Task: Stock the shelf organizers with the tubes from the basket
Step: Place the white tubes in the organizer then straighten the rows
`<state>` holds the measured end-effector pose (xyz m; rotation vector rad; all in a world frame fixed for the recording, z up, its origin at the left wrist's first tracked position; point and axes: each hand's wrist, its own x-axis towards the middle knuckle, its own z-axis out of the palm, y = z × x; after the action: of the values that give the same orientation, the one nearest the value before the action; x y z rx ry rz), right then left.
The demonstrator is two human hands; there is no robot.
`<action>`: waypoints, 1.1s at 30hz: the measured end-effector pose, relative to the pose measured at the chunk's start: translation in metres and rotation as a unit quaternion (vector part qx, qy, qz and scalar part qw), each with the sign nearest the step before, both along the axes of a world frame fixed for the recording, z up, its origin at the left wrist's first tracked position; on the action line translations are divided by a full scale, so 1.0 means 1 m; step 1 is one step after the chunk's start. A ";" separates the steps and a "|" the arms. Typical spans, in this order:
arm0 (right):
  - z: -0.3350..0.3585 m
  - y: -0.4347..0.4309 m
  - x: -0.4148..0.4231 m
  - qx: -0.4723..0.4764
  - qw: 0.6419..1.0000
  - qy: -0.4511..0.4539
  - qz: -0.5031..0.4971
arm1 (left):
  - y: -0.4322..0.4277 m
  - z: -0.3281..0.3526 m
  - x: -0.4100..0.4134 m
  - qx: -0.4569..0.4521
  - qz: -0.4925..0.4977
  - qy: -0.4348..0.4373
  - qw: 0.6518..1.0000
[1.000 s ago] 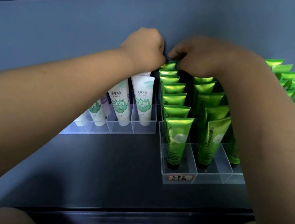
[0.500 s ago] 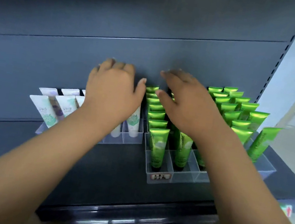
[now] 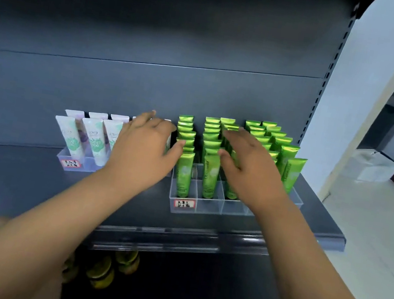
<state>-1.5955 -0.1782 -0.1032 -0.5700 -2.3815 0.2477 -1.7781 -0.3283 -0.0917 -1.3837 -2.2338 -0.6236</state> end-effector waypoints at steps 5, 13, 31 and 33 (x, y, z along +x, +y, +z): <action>0.005 0.008 0.014 -0.052 0.996 0.066 -0.006 | 0.012 0.006 0.009 0.044 -0.069 -0.044 0.996; -0.001 0.036 -0.009 -0.063 0.992 0.109 -0.002 | 0.057 -0.029 0.018 0.133 -0.122 -0.106 0.978; -0.020 0.067 -0.014 0.051 0.997 0.022 0.060 | 0.068 -0.032 0.002 0.065 -0.104 0.005 0.992; -0.022 0.063 -0.013 0.057 0.997 0.012 0.059 | 0.068 -0.034 0.004 0.071 -0.110 0.003 0.991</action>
<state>-1.6089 -0.1148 -0.1252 -0.3711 -2.3923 0.1688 -1.7743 -0.2602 -0.1253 -1.5664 -2.0038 -0.8348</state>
